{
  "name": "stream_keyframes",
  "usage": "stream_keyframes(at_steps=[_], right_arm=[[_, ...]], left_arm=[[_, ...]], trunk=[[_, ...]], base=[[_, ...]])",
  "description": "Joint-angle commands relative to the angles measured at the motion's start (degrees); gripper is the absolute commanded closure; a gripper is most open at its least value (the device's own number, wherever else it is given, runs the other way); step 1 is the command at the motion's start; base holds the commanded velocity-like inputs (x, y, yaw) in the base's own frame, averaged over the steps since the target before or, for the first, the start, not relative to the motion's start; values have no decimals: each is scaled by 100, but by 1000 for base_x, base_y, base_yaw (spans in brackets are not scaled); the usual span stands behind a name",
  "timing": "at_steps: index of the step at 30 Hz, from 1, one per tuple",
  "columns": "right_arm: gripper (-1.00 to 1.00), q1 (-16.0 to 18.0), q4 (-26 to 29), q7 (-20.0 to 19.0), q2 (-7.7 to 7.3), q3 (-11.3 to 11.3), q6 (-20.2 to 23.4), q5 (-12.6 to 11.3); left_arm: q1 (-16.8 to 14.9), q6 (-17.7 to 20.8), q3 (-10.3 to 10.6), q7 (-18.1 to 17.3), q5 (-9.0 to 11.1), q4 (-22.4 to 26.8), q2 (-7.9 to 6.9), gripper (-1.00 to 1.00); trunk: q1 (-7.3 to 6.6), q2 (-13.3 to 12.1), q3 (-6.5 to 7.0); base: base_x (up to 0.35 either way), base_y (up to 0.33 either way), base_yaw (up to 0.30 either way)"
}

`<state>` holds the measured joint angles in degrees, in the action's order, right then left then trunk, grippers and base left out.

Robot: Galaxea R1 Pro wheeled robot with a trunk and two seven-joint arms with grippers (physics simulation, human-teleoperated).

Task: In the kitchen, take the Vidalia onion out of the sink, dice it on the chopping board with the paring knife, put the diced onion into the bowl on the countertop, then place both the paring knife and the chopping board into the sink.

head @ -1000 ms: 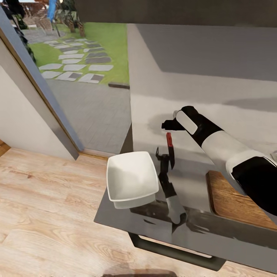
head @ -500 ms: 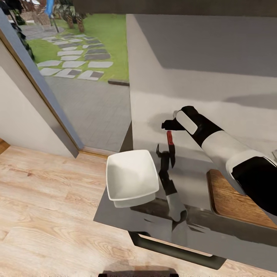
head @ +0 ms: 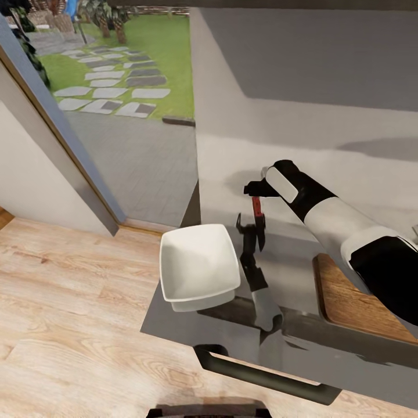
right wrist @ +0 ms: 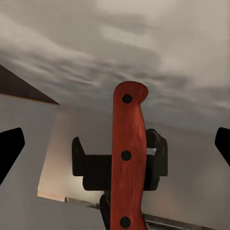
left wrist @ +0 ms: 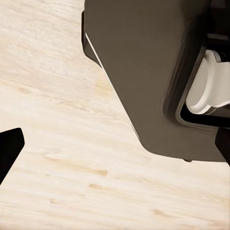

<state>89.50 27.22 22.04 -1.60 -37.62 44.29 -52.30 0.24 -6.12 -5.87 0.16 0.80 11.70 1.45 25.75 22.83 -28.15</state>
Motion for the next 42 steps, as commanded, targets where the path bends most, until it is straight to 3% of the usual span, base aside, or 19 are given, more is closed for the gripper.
stream_keyframes(at_steps=[1,42], right_arm=[[-100,6,11,46,-7,-44,10,-61],[-100,6,11,46,-7,-48,10,-61]], left_arm=[[2,-6,-28,2,8,8,4,-100],[2,-7,-26,2,8,8,5,-100]], trunk=[[3,9,-10],[3,9,-176]], base=[[0,0,0],[0,0,0]])
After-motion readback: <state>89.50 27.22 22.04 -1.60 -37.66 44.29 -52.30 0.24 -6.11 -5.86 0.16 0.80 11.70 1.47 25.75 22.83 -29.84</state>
